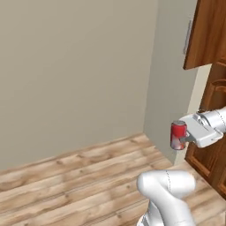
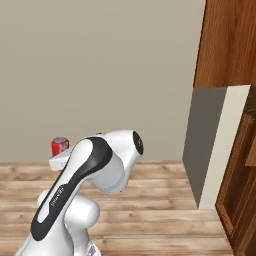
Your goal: Pick the juice, can, juice from the counter and place them in the open cabinet.
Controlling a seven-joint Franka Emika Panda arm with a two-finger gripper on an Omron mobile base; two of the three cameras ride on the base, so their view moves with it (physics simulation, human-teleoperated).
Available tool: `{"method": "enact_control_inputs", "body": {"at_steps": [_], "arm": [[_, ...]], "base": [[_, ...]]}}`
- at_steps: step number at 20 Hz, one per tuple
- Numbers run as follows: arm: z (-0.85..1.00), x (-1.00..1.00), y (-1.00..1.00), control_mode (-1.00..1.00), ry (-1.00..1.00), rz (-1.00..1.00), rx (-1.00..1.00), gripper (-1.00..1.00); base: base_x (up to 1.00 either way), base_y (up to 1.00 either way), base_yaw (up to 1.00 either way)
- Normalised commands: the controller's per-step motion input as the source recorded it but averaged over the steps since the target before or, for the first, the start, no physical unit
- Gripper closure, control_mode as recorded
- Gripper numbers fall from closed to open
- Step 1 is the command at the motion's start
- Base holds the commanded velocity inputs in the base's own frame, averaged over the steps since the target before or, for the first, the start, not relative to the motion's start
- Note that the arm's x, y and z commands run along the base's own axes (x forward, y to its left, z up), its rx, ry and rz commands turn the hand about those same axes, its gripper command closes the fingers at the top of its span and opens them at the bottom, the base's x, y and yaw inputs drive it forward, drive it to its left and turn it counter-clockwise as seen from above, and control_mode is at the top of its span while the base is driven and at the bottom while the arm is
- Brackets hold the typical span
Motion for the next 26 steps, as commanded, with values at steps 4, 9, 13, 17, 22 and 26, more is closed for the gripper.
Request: {"method": "enact_control_inputs", "body": {"at_steps": [4,9,13,17,22,26], "arm": [[0.0,0.0,0.0,1.0,0.0,0.0,0.0,1.0],[0.0,0.0,0.0,1.0,0.0,0.0,0.0,1.0],[0.0,0.0,0.0,1.0,0.0,0.0,0.0,1.0],[0.0,0.0,0.0,1.0,0.0,0.0,0.0,1.0],[0.0,0.0,0.0,1.0,0.0,0.0,0.0,1.0],[0.0,0.0,0.0,1.0,0.0,0.0,0.0,1.0]], "base": [[0.37,-0.04,-0.49],[0.3,-0.01,-0.58],[0.29,0.0,-0.61],[0.33,0.0,-0.61],[0.49,0.09,-0.49],[0.61,0.17,-0.39]]}}
